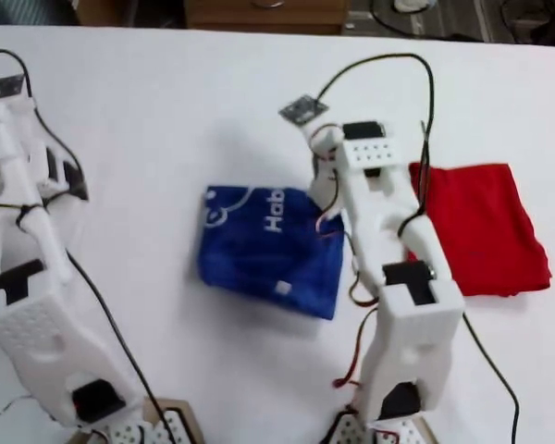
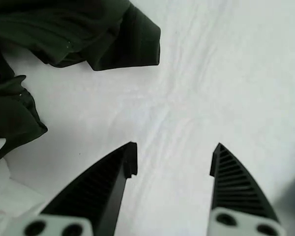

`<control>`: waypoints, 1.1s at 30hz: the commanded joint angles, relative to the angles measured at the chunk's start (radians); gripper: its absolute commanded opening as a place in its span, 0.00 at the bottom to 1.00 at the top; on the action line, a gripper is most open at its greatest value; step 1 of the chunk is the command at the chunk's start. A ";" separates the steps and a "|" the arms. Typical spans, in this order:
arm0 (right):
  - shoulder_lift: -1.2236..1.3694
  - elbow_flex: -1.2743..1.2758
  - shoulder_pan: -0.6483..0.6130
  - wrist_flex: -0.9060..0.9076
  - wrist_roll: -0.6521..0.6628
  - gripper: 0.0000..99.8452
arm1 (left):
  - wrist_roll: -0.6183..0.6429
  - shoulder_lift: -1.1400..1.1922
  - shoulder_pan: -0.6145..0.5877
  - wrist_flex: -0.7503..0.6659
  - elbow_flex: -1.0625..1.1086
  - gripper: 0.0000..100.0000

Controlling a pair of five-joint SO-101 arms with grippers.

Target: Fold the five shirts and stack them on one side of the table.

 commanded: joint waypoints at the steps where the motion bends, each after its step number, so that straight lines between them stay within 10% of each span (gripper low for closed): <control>1: -0.005 -0.097 0.016 0.039 -0.003 0.02 | -0.006 -0.063 -0.006 -0.009 -0.004 0.26; 33: 0.102 -0.390 0.019 0.047 0.183 0.03 | -0.008 -0.063 0.021 0.015 -0.007 0.26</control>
